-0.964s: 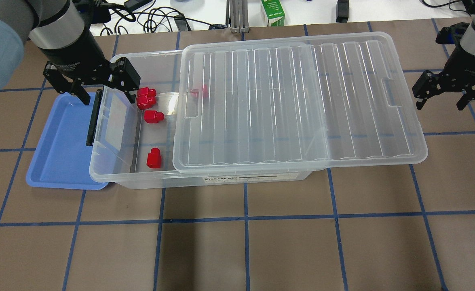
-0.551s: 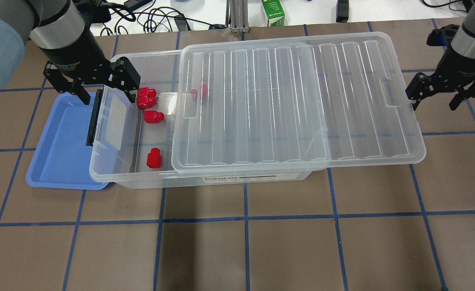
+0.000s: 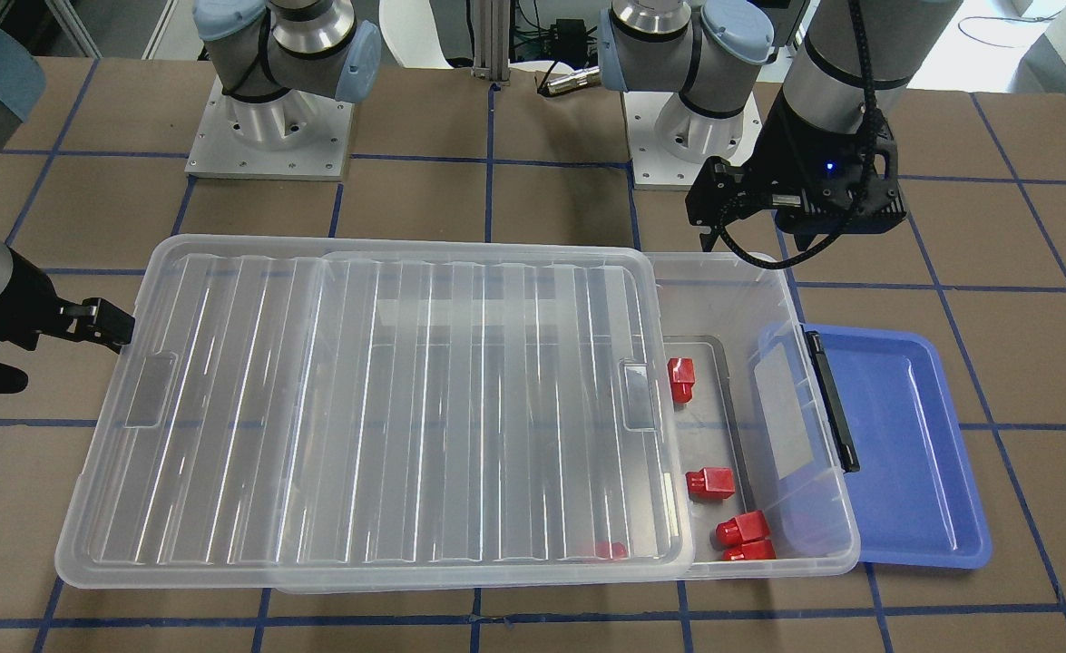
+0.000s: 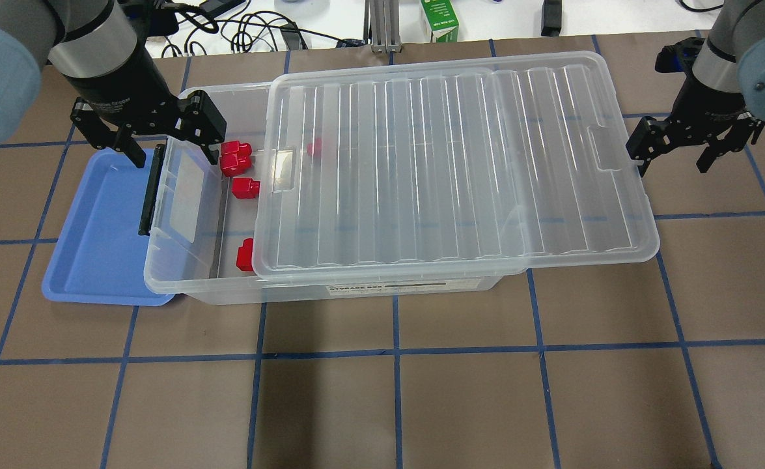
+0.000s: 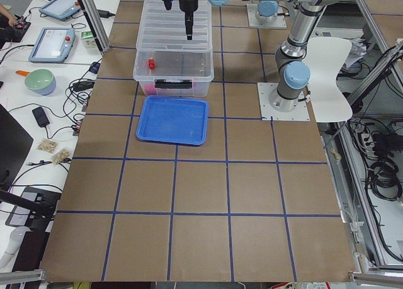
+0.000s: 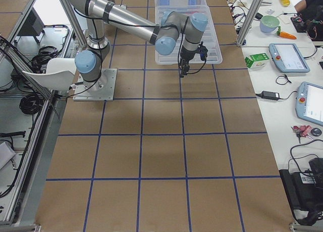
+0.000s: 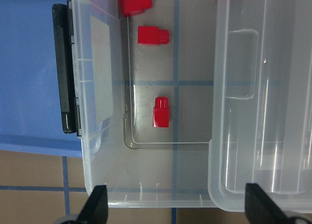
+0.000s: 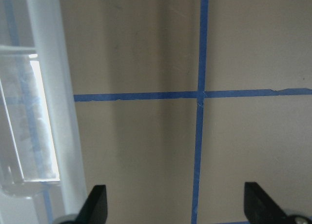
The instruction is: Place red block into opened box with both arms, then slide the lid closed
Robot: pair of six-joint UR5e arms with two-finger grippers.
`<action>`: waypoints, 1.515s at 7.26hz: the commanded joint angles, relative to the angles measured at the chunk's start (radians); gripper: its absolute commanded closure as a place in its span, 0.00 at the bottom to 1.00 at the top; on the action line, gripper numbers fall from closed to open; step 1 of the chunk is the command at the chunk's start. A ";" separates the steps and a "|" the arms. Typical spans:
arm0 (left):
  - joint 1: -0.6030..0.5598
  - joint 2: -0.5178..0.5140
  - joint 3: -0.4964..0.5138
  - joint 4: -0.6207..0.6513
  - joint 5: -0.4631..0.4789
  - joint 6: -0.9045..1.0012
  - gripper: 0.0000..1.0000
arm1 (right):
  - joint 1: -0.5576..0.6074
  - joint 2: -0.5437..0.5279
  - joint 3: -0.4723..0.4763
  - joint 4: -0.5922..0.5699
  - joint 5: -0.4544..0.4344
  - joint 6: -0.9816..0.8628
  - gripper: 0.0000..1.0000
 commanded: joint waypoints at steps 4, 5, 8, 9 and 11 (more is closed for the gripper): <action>0.000 -0.002 0.000 0.008 0.000 0.000 0.00 | 0.064 0.001 0.000 -0.003 0.031 0.053 0.00; 0.002 -0.002 0.000 0.009 0.000 0.000 0.00 | 0.079 0.001 0.000 -0.003 0.031 0.069 0.00; 0.002 -0.005 -0.001 0.009 0.000 0.001 0.00 | 0.136 0.006 0.000 -0.003 0.032 0.114 0.00; 0.002 -0.002 0.000 0.009 0.000 0.004 0.00 | 0.157 0.010 -0.001 -0.003 0.029 0.146 0.00; 0.002 -0.005 0.000 0.009 0.000 0.005 0.00 | 0.193 0.013 -0.003 -0.003 0.032 0.184 0.00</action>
